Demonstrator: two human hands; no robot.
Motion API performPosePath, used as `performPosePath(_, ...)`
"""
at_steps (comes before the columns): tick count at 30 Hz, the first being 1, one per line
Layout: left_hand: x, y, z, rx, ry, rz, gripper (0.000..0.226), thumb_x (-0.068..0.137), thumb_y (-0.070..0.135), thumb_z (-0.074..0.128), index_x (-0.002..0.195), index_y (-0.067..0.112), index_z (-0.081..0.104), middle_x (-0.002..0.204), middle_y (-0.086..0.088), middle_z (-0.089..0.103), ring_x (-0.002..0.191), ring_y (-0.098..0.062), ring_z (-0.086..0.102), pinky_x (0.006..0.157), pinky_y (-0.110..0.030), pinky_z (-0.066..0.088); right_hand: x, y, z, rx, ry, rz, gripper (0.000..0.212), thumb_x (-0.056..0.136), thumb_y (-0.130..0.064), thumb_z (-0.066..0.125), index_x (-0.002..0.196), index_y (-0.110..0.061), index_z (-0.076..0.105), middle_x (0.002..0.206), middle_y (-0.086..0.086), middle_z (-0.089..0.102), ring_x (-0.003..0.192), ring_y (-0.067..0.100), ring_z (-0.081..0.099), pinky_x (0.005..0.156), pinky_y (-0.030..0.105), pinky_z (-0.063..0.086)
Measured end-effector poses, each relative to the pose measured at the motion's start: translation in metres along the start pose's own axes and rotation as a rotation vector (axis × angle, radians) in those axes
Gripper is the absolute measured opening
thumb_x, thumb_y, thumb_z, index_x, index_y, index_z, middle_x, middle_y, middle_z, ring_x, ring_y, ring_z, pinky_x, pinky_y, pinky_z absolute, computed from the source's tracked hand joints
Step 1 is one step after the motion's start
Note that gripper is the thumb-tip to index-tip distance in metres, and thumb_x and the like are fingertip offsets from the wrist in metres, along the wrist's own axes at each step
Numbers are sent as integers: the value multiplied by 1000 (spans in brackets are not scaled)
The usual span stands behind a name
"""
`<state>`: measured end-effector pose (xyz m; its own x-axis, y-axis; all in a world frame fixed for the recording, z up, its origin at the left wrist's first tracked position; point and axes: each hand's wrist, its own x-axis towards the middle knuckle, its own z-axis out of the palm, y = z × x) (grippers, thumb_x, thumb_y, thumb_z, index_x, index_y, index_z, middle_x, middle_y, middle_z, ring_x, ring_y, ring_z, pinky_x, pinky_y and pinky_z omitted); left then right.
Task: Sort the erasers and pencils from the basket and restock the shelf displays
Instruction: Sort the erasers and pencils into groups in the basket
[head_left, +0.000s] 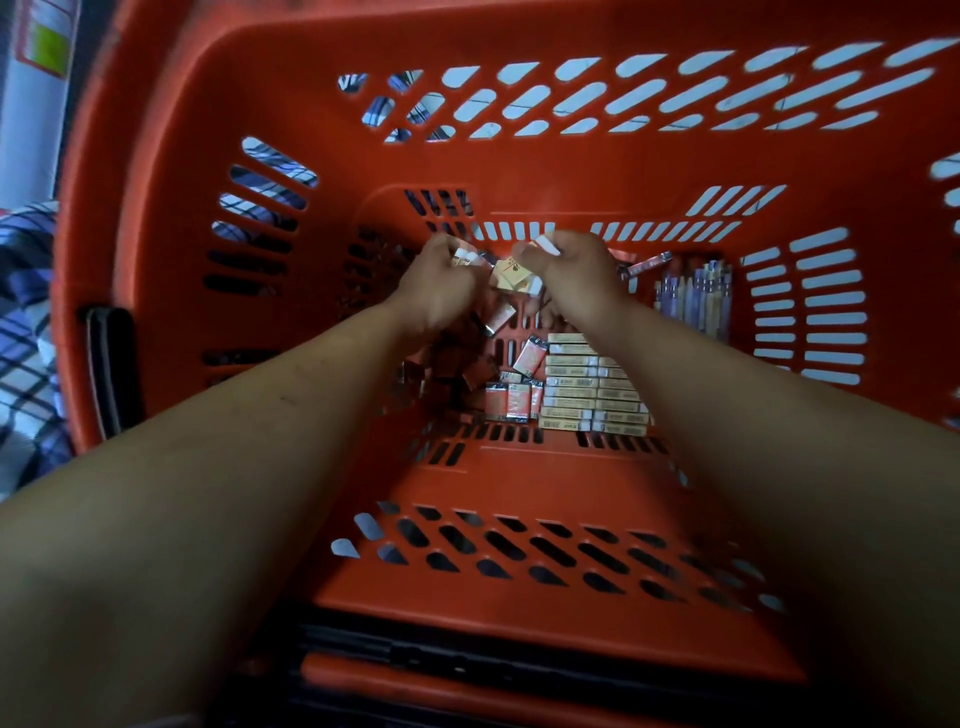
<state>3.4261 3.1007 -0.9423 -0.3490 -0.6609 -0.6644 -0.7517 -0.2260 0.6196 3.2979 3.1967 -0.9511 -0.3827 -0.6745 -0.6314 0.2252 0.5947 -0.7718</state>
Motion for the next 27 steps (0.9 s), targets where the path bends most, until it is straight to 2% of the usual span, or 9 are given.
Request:
performPosePath(3,-2,2,3,-27,-134,-10,9,90,6,60,95,7,67,62,1,61,47,-10,53,44,-18,39,-2,-2,0,44,2,31,19,102,-23,60,100,-4,58,71,10,57,40,20,54,35,23,37)
performPosePath(5,-3,2,3,-5,-178,-21,5,87,8,68,89,12,68,60,5,63,49,-9,54,45,-20,41,-4,-3,-1,94,21,49,24,102,-22,58,83,-8,57,74,13,59,47,25,55,40,27,40)
performPosePath(9,-1,-3,1,-54,-195,-18,25,81,16,85,103,11,72,68,8,68,55,-6,58,47,-22,45,-7,-8,-4,203,52,90,25,101,-20,61,77,-13,56,71,1,59,59,28,64,62,39,58)
performPosePath(11,0,-4,0,-140,-165,-25,28,78,8,85,101,15,70,72,3,69,54,-10,58,47,-23,45,-6,-7,-5,225,28,105,19,100,-19,63,85,-7,61,78,7,66,70,34,71,77,44,61)
performPosePath(13,1,-4,0,-215,-159,-28,39,76,1,85,107,18,68,76,1,70,53,-11,57,44,-24,43,-5,-5,-6,203,5,141,29,99,-19,66,109,8,62,98,16,68,79,40,75,86,50,60)
performPosePath(16,1,-2,0,-257,-169,-24,35,77,-1,84,103,16,67,66,4,67,48,-10,54,41,-23,40,-7,-5,-8,100,-56,123,30,99,-16,64,119,6,60,112,21,67,74,36,76,72,46,64)
performPosePath(23,2,-2,2,-171,-210,-12,41,73,3,89,106,16,67,73,-3,70,62,-22,56,45,-24,43,-4,-21,-34,-27,-187,223,24,91,-8,73,111,1,64,99,23,72,66,21,76,52,25,57)
performPosePath(25,1,1,6,-187,-246,-2,40,76,1,86,108,12,66,70,-7,67,56,-20,54,44,-24,41,-6,-31,-46,-19,-236,283,24,93,-3,67,116,3,61,97,25,70,61,20,74,57,26,60)
performPosePath(27,1,5,11,-212,-260,4,33,81,-3,80,106,9,63,66,-9,67,45,-17,48,43,-23,39,-3,-37,-61,22,-270,392,27,94,3,61,121,6,57,111,32,64,75,33,73,68,36,64)
